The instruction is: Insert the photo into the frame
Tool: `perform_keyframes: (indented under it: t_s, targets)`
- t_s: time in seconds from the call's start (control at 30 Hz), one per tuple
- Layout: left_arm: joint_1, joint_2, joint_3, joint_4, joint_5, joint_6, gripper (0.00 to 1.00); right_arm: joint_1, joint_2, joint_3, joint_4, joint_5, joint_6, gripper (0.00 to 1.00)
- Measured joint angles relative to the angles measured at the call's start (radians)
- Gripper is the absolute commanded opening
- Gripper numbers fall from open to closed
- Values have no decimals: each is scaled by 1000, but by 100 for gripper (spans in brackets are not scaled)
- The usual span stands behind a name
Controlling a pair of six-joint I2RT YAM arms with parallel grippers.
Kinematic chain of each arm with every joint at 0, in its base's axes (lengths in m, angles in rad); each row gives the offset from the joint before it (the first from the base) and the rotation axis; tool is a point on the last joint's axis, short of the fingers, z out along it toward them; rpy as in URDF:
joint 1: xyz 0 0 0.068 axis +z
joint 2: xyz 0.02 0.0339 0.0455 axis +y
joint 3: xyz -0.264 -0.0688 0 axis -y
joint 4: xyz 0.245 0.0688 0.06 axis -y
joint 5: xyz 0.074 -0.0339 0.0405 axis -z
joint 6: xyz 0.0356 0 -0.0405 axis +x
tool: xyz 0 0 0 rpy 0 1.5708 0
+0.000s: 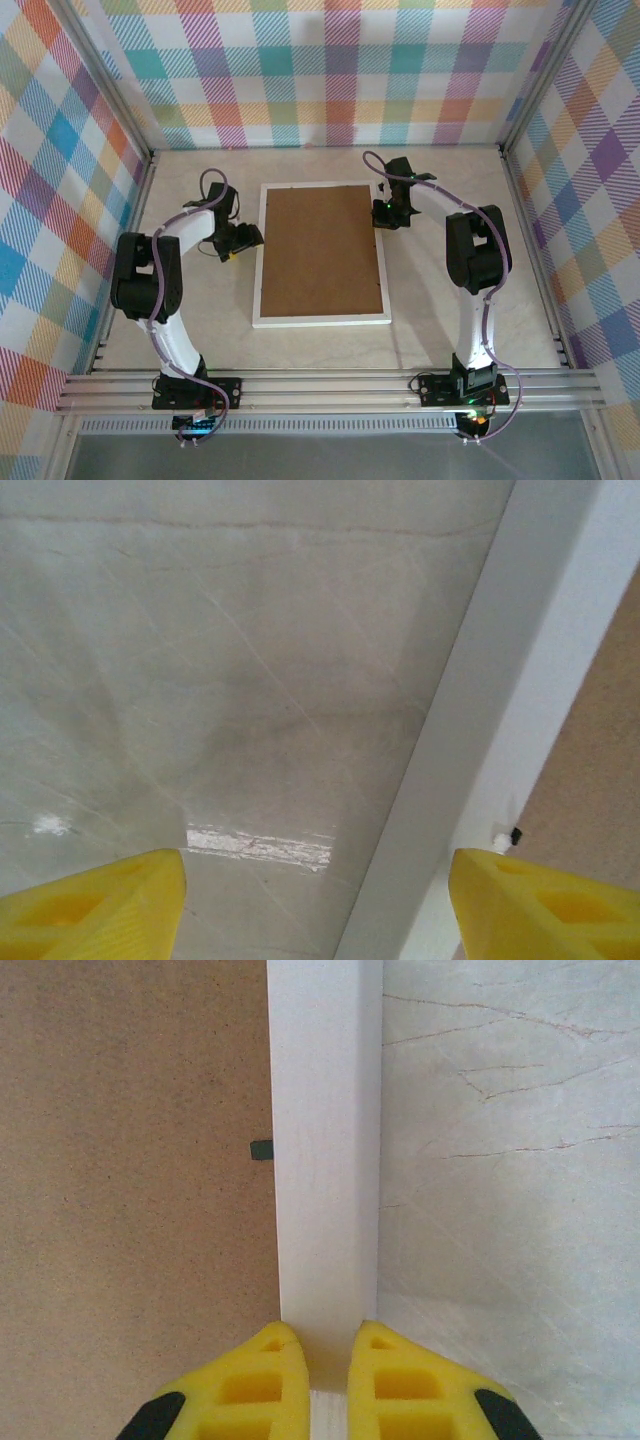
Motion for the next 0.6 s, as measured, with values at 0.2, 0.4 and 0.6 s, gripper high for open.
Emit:
perform_keyframes:
  t_s: [0.2,0.4,0.6]
  targets:
    - [-7,6,13,8,7,0,71,0,-6,-13,14,-2,0,11]
    - [-21,6,18,22,7,0,71,-1,-10,-20,23,-5,0,11]
    - [-27,22,30,23,8,0,71,-1,-10,-21,24,-6,0,11]
